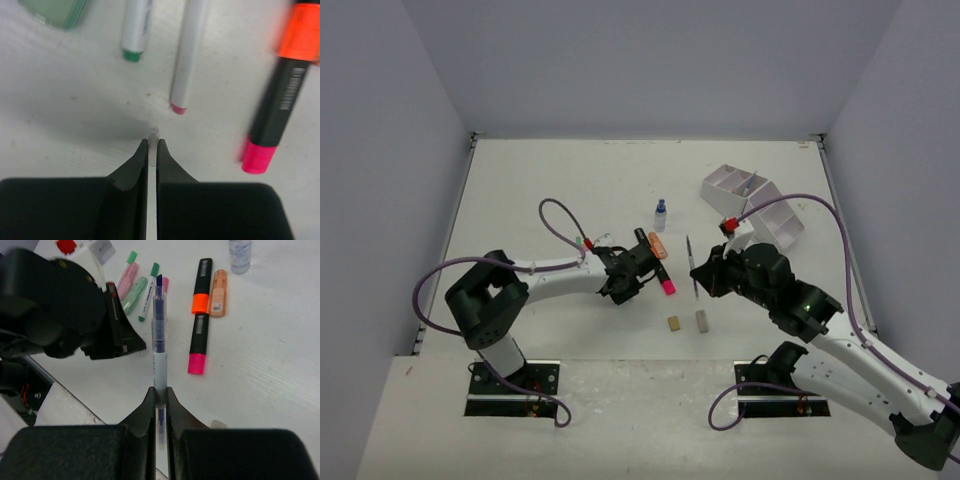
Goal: Sort the stationery into containers
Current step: Close the pen cap on the pen.
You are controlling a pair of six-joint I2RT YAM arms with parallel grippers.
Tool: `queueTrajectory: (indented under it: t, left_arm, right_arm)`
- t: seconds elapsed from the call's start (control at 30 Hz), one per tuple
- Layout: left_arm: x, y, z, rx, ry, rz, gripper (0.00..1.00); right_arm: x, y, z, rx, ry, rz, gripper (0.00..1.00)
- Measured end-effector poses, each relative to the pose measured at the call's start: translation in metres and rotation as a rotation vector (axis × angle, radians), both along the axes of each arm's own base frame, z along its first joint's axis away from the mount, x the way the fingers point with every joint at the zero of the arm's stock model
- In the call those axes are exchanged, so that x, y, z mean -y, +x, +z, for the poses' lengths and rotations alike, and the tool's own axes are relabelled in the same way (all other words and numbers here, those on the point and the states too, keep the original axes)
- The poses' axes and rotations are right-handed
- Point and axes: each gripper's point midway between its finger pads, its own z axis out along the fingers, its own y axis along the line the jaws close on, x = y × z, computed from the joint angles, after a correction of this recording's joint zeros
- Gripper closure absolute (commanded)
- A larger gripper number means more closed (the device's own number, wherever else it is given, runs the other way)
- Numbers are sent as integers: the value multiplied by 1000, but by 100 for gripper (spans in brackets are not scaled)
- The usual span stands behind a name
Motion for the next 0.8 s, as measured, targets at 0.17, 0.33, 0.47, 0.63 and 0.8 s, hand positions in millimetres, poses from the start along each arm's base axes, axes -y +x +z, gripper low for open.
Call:
queueTrajectory:
  t: [0.17,0.33,0.47,0.63,0.8]
  left_arm:
    - [7,38,82,351,-36,-278,100]
    - [17,49,215,790,-192,-484,100]
    - [29,32,291,1060,-354,-623,100]
    - [41,11,308,1176,-464,-742,100]
    - [48,-1,309,1198,-528,-801,100]
  right_arm:
    - [-19,-16,-21,-55,68,110,100]
    - [-50,-52,-12,-81,304,326,100]
    - [-68,-67,20,-52,453,460,100]
    - [-77,-72,45,-8,540,526,100]
    - [-76,-70,52,12,561,514,100]
